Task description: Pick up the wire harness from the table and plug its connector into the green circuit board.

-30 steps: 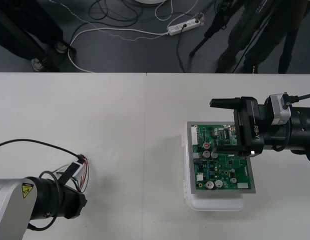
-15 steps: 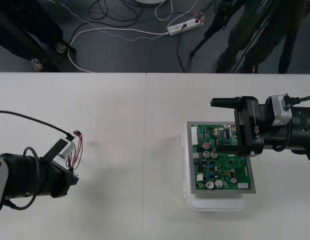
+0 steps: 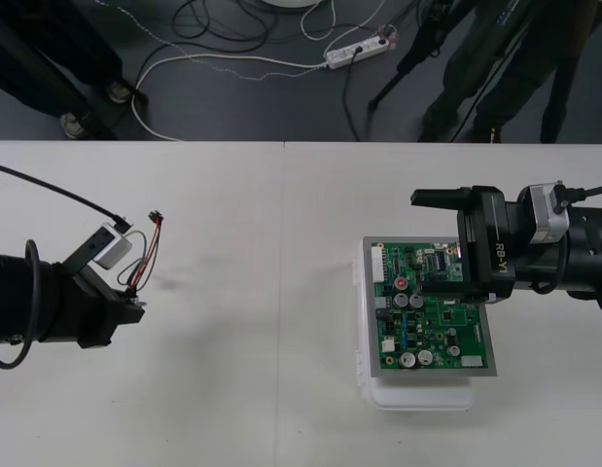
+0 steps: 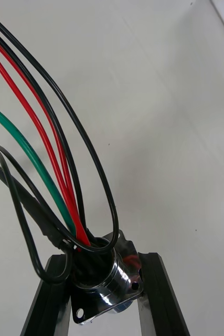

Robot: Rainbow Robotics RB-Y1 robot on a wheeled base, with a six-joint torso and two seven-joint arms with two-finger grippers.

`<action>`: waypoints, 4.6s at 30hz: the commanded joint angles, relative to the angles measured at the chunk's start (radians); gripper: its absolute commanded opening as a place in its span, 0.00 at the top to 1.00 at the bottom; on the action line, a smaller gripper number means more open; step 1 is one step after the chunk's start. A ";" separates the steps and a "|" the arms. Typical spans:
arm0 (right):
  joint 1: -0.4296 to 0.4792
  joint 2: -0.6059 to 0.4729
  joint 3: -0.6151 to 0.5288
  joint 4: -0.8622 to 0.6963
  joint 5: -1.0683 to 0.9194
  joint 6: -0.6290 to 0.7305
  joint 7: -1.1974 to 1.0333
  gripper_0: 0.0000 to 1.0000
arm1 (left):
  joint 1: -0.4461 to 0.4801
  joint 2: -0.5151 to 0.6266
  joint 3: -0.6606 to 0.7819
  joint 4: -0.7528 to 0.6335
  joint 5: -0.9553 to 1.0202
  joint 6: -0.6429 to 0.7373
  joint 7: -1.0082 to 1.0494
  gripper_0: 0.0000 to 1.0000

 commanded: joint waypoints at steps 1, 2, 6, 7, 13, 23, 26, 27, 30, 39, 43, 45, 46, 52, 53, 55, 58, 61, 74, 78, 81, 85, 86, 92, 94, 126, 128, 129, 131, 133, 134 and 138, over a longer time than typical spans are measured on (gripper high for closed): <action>0.002 0.011 -0.030 -0.007 -0.017 -0.004 0.032 0.00 | -0.080 0.095 0.033 -0.039 0.091 -0.033 -0.073 1.00; 0.003 0.011 -0.031 -0.007 -0.019 -0.004 0.032 0.00 | -0.091 0.109 0.032 -0.039 0.111 -0.033 -0.073 1.00; 0.003 0.011 -0.031 -0.007 -0.017 -0.004 0.031 0.00 | -0.123 0.149 0.033 -0.039 0.176 -0.033 -0.074 1.00; 0.002 0.011 -0.031 -0.007 -0.019 -0.004 0.032 0.00 | -0.134 0.164 0.032 -0.039 0.194 -0.033 -0.074 1.00; 0.003 0.011 -0.035 -0.007 -0.017 -0.004 0.032 0.00 | -0.181 0.235 0.032 -0.039 0.303 -0.033 -0.085 1.00; 0.002 0.011 -0.035 -0.007 -0.017 -0.004 0.032 0.00 | -0.253 0.258 0.043 -0.039 0.486 -0.033 -0.111 1.00; 0.002 0.011 -0.036 -0.007 -0.019 -0.004 0.032 0.00 | -0.272 0.258 0.046 -0.039 0.539 -0.033 -0.119 1.00; 0.002 0.011 -0.036 -0.007 -0.017 -0.004 0.032 0.00 | -0.281 0.258 0.047 -0.039 0.559 -0.033 -0.125 1.00; 0.003 0.011 -0.036 -0.007 -0.019 -0.004 0.031 0.00 | -0.306 0.258 0.046 -0.039 0.605 -0.033 -0.132 1.00; 0.003 0.011 -0.039 -0.007 -0.017 -0.004 0.029 0.00 | -0.390 0.255 0.009 -0.041 0.743 -0.033 -0.151 1.00; 0.003 0.013 -0.041 -0.007 -0.017 -0.004 0.031 0.00 | -0.434 0.241 -0.033 -0.041 0.803 -0.033 -0.155 1.00; 0.003 0.013 -0.041 -0.007 -0.017 -0.004 0.029 0.00 | -0.453 0.235 -0.060 -0.039 0.820 -0.033 -0.157 1.00; 0.003 0.011 -0.041 -0.007 -0.017 -0.004 0.029 0.00 | -0.457 0.232 -0.068 -0.039 0.823 -0.033 -0.157 1.00; 0.003 0.013 -0.041 -0.007 -0.017 -0.004 0.026 0.00 | -0.508 0.198 -0.138 -0.039 0.861 -0.033 -0.157 1.00; 0.003 0.013 -0.041 -0.007 -0.017 -0.004 0.026 0.00 | -0.516 0.192 -0.151 -0.036 0.875 -0.033 -0.157 1.00; 0.003 0.013 -0.041 -0.007 -0.017 -0.004 0.026 0.00 | -0.528 0.177 -0.174 -0.036 0.906 -0.033 -0.157 1.00; 0.003 0.013 -0.041 -0.007 -0.017 -0.004 0.026 0.00 | -0.539 0.158 -0.197 -0.036 0.943 -0.033 -0.158 1.00; 0.003 0.011 -0.041 -0.007 -0.017 -0.004 0.026 0.00 | -0.548 0.138 -0.220 -0.036 0.981 -0.033 -0.160 1.00; 0.003 0.003 -0.044 0.006 -0.017 -0.004 0.032 0.00 | -0.562 0.026 -0.315 -0.036 1.053 -0.033 -0.152 1.00; 0.003 0.002 -0.042 0.036 -0.017 -0.004 0.037 0.00 | -0.560 -0.017 -0.326 -0.036 1.052 -0.033 -0.151 1.00; 0.002 -0.004 -0.044 0.036 -0.017 -0.004 0.041 0.00 | -0.559 -0.046 -0.330 -0.036 1.052 -0.033 -0.146 1.00; -0.003 -0.010 -0.044 0.036 -0.017 -0.004 0.044 0.00 | -0.549 -0.078 -0.330 -0.021 1.049 -0.033 -0.145 1.00; -0.003 -0.012 -0.044 0.036 -0.017 -0.004 0.044 0.00 | -0.546 -0.087 -0.332 -0.010 1.050 -0.033 -0.146 1.00; -0.004 -0.013 -0.042 0.036 -0.019 -0.004 0.048 0.00 | -0.514 -0.124 -0.338 0.036 1.052 -0.033 -0.158 1.00; -0.006 -0.013 -0.042 0.036 -0.023 -0.004 0.048 0.00 | -0.507 -0.129 -0.342 0.037 1.047 -0.033 -0.158 1.00; -0.017 -0.164 -0.041 0.036 -0.211 -0.004 -0.029 0.00 | -0.367 -0.230 -0.467 0.175 1.118 -0.033 -0.145 1.00; -0.021 -0.164 -0.041 0.036 -0.231 -0.004 -0.083 0.00 | -0.367 -0.234 -0.477 0.178 1.119 -0.033 -0.140 1.00; -0.021 -0.164 -0.041 0.036 -0.240 -0.004 -0.098 0.00 | -0.367 -0.236 -0.479 0.180 1.121 -0.033 -0.140 1.00; -0.026 -0.164 -0.041 0.049 -0.274 -0.004 -0.153 0.00 | -0.367 -0.242 -0.480 0.185 1.128 -0.033 -0.137 1.00; -0.032 -0.167 -0.039 0.065 -0.283 -0.004 -0.184 0.00 | -0.368 -0.248 -0.482 0.188 1.138 -0.033 -0.134 1.00; -0.035 -0.167 -0.039 0.071 -0.284 -0.004 -0.198 0.00 | -0.370 -0.253 -0.487 0.188 1.142 -0.033 -0.131 1.00; -0.038 -0.171 -0.041 0.078 -0.303 -0.004 -0.224 0.00 | -0.368 -0.264 -0.493 0.189 1.157 -0.033 -0.129 1.00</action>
